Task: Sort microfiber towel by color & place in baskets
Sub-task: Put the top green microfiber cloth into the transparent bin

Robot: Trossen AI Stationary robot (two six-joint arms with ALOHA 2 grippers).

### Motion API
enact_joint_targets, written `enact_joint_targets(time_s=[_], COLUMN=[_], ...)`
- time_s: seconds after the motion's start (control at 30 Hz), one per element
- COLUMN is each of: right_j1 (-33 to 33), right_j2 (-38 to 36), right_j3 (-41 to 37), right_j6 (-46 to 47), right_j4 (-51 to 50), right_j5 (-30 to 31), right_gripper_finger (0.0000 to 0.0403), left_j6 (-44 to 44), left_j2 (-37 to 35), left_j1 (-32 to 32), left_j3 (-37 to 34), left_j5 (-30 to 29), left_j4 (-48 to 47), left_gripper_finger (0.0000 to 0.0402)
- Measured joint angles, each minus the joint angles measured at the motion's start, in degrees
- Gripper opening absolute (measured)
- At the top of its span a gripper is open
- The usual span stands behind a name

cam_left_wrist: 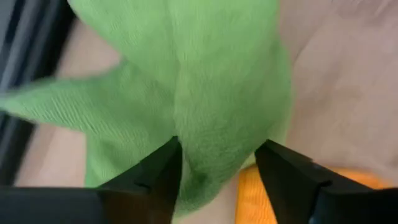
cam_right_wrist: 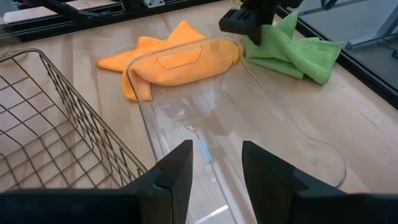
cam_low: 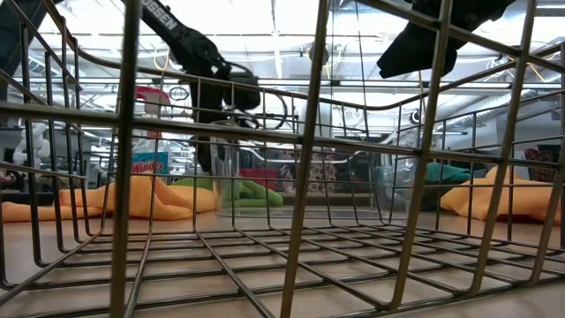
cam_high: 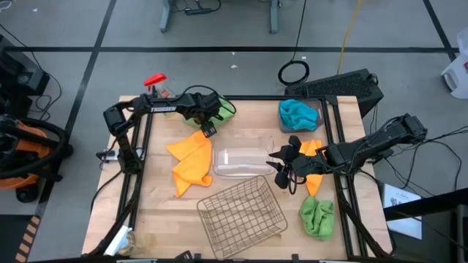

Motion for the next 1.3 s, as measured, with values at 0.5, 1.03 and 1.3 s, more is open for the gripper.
enact_joint_targets(time_s=[0.5, 1.03, 1.3], right_j1=[-0.02, -0.02, -0.02], right_j2=[0.0, -0.02, 0.08], right_j3=[0.0, 0.0, 0.02], right_j6=[-0.46, -1.84, -5.87], right_j4=[0.04, 1.57, 6.96], right_j5=[0.23, 1.59, 1.4], right_gripper_finger=[0.013, 0.013, 0.013], left_j6=[2.98, 2.35, 2.35], left_j2=[0.05, -17.64, -25.01], left_j1=[0.07, -7.3, -16.26], left_j3=[-0.14, 3.7, 3.73], left_j5=[-2.08, -6.46, -5.56], left_j4=[-0.77, -4.63, -2.98], left_gripper_finger=[0.0017, 0.0012, 0.0012])
